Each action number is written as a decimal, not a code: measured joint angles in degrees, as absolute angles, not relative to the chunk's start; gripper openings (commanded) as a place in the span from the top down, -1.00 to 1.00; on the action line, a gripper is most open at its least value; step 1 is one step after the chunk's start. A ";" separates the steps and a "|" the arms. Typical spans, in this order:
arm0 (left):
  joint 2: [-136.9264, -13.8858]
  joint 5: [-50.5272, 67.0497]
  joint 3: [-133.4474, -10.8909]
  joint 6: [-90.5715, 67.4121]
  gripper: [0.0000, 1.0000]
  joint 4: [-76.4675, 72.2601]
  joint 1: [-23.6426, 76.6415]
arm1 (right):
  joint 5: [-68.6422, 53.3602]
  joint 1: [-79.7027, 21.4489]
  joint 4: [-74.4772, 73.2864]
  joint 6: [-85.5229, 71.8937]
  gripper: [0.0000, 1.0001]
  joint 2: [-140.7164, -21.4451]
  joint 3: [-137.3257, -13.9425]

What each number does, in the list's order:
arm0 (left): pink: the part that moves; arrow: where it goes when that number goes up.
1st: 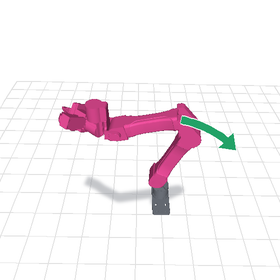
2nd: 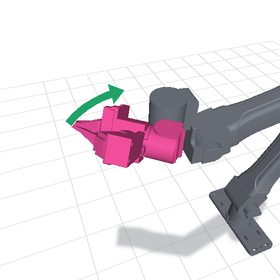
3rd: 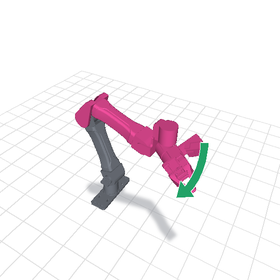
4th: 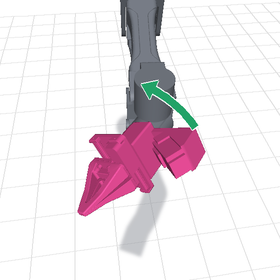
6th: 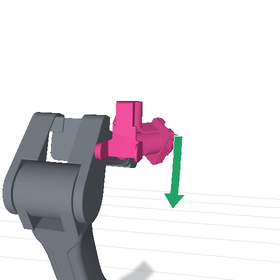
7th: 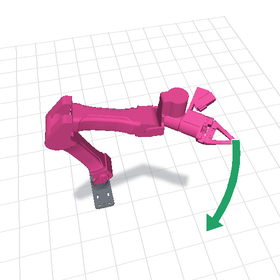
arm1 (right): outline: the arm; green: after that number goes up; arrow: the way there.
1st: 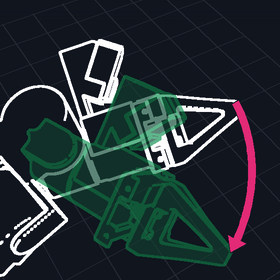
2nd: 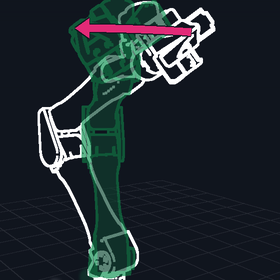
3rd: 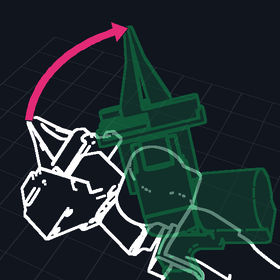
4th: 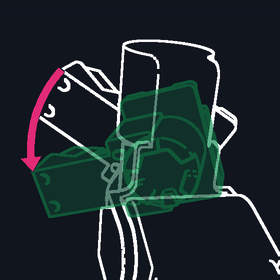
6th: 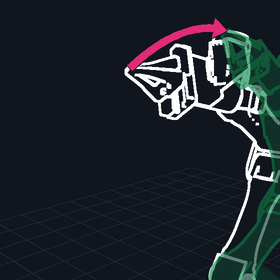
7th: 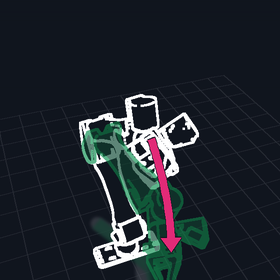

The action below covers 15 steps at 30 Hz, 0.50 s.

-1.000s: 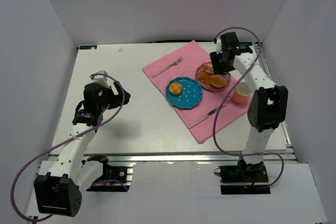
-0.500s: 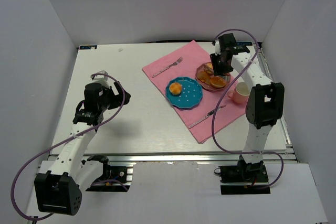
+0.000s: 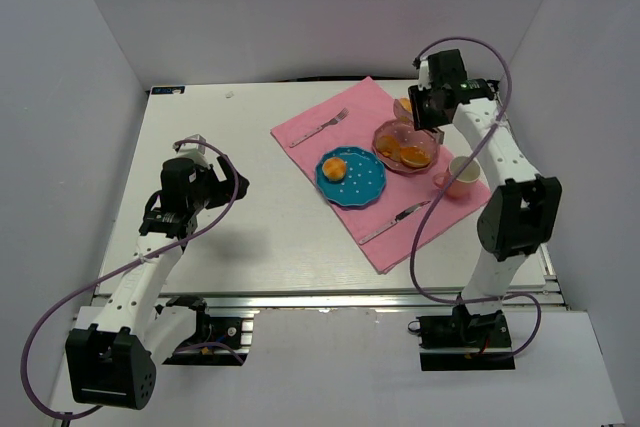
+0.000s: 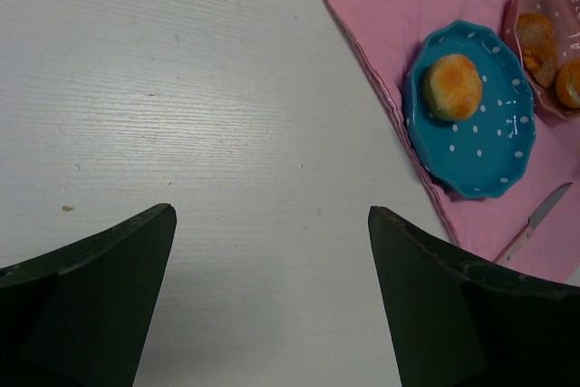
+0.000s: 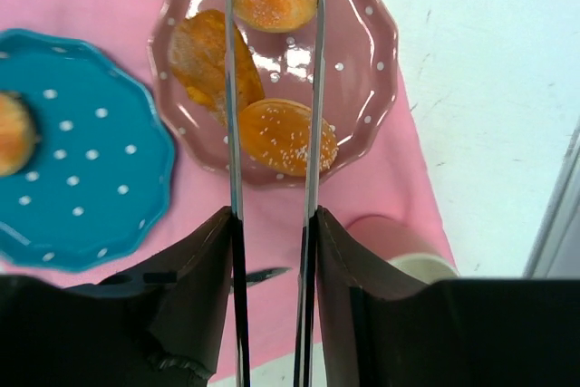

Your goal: Place the bread

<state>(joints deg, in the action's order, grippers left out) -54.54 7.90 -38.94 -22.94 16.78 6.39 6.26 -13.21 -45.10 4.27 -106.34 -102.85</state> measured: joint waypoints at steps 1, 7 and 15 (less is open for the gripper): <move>-54.54 7.88 -38.94 -22.94 -0.97 16.78 6.39 | 6.04 -13.43 -45.04 4.19 0.14 -104.51 -102.28; -54.54 7.88 -38.94 -22.94 -0.96 16.78 6.39 | 6.59 -21.65 -43.57 2.48 0.14 -92.09 -93.34; -54.54 7.86 -38.94 -22.94 -0.96 16.78 6.39 | 6.42 -30.06 -42.65 -1.32 0.14 -89.32 -81.01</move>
<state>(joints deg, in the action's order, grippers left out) -54.54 7.86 -38.94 -22.94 16.78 6.39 6.42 -30.06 -42.65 -1.32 -89.32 -81.01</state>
